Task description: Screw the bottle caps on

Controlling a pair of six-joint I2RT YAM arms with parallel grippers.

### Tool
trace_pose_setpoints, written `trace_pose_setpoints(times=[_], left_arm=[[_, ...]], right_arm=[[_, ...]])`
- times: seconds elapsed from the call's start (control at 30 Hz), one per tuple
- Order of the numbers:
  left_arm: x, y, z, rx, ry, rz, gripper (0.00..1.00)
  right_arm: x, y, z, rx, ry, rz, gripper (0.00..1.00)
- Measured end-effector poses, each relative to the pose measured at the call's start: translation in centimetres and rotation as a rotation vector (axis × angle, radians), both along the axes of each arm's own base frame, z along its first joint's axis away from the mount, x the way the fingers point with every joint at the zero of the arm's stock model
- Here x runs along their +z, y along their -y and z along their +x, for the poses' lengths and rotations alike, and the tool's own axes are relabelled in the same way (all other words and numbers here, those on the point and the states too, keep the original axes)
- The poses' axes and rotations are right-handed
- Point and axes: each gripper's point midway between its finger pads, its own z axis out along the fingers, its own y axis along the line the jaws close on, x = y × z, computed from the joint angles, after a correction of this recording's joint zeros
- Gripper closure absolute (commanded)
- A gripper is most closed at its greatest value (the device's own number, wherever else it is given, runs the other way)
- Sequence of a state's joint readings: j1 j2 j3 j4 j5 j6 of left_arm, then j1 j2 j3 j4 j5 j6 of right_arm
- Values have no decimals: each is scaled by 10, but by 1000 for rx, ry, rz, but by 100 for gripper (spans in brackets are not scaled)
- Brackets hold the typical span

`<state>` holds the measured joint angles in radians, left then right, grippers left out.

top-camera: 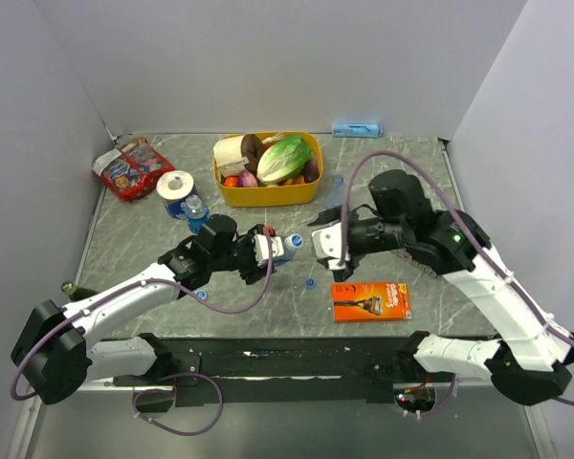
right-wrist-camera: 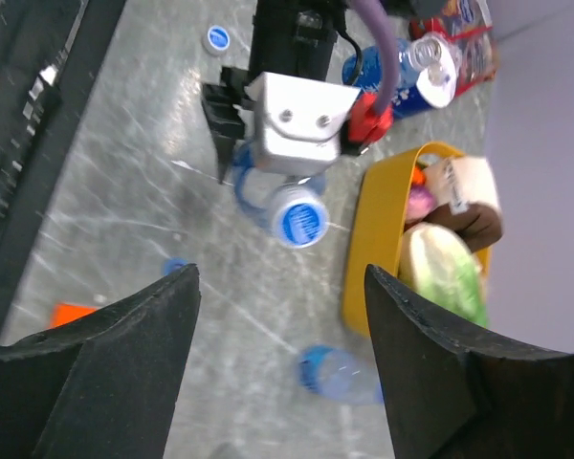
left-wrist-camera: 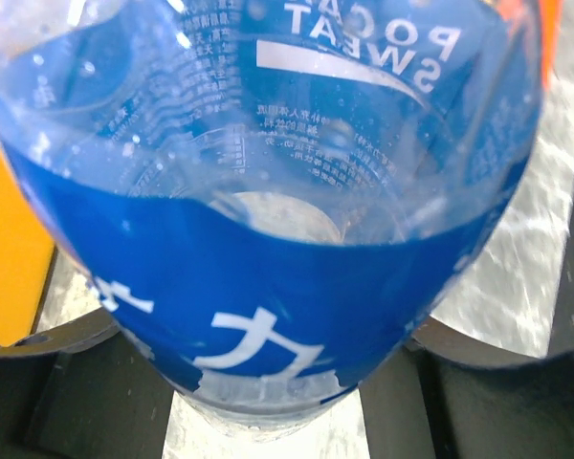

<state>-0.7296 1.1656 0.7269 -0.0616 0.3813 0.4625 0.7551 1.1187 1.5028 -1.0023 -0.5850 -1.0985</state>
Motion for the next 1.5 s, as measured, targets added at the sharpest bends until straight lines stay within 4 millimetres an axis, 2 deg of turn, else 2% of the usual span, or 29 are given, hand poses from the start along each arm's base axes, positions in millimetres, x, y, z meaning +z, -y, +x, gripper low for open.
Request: trace_pose_setpoints(times=[0.07,0.13,0.3,0.47,0.67,0.87,1.0,1.1,1.23,1.3,1.33,1.5], left_arm=[[-3,0,-5,-43,5,27,99],[-4,0,-9,-82,10,42,99],[5,5,-10,-128,36,38,99],[6,6,-11,-137,37,34,99],[6,6,-11,-138,39,34,99],[6,6,-11,-139,43,36,99],[6,6,-11,-144,50,39,99],[6,6,-10,-147,58,42,99],[5,5,-9,-140,56,46,99],[5,4,-6,-114,52,44,99],[5,3,-3,-95,55,40,99],[9,-2,23,109,55,0,99]], right_arm=[[-3,-6,3,44,53,-23,28],[-14,-15,7,81,68,-61,30],[-30,-29,8,161,91,-116,36],[-34,-30,-1,216,114,-137,44],[-35,-31,-1,227,119,-143,53],[-39,-34,2,222,109,-147,49],[-45,-35,3,217,101,-153,52],[-47,-35,6,209,98,-156,58],[-48,-35,12,187,79,-157,77],[-49,-35,17,156,42,-153,83],[-48,-34,22,129,19,-149,100],[-45,-40,57,-140,-241,-100,100]])
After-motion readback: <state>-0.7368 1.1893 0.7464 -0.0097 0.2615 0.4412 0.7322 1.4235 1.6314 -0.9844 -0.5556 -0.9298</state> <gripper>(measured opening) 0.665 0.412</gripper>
